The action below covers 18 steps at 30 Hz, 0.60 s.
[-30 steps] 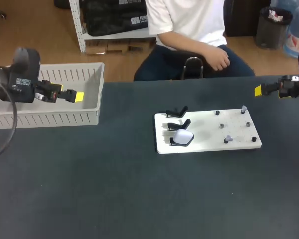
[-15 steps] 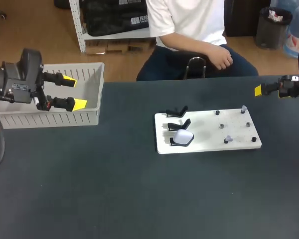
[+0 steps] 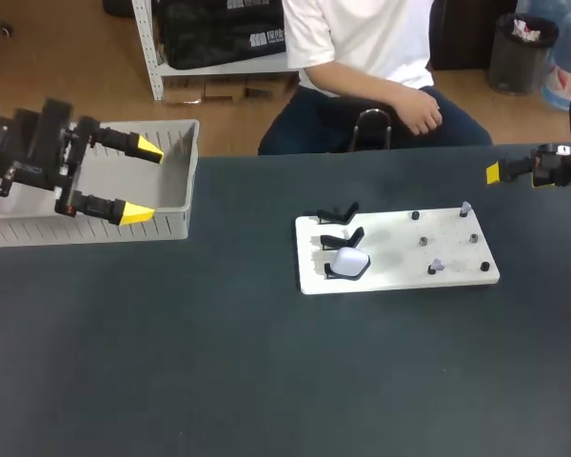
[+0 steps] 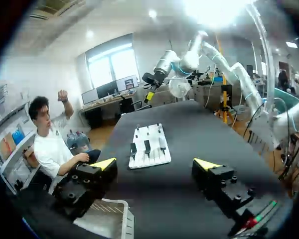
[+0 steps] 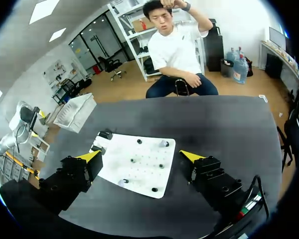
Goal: Pick up each earbud case from the left stands, insert the matching earbuds, close the lid, and place the case in the box.
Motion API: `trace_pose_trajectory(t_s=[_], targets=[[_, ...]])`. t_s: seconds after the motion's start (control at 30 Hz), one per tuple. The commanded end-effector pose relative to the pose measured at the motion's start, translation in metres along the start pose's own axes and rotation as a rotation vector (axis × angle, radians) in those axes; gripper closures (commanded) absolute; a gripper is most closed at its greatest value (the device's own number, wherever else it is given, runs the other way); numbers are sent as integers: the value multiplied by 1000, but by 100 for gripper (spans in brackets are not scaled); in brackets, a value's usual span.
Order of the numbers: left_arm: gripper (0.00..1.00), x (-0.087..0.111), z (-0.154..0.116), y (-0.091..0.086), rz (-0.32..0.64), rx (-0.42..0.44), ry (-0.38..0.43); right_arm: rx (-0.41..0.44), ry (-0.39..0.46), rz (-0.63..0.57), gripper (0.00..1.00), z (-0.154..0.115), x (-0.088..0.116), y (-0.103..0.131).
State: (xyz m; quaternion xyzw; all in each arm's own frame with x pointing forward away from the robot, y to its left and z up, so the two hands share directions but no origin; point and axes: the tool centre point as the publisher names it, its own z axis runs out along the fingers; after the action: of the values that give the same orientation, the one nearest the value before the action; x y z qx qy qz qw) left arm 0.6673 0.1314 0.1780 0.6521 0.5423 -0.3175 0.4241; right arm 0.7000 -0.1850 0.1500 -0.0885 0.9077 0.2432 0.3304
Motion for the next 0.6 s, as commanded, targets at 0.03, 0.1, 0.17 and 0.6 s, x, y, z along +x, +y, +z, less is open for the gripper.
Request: trace_pose_trajectory(t_s=[0.03, 0.1, 0.17, 0.6], targets=[[0, -5, 18, -2, -62, 74, 128, 0, 0, 0, 0, 0, 0, 0], [0, -7, 28, -8, -117, 45, 136, 0, 0, 0, 0, 0, 0, 0], [0, -6, 36, -12, -159, 2, 138, 0, 0, 0, 0, 0, 0, 0], [0, 14, 100, -17, -246, -28, 86, 0, 0, 0, 0, 0, 0, 0]])
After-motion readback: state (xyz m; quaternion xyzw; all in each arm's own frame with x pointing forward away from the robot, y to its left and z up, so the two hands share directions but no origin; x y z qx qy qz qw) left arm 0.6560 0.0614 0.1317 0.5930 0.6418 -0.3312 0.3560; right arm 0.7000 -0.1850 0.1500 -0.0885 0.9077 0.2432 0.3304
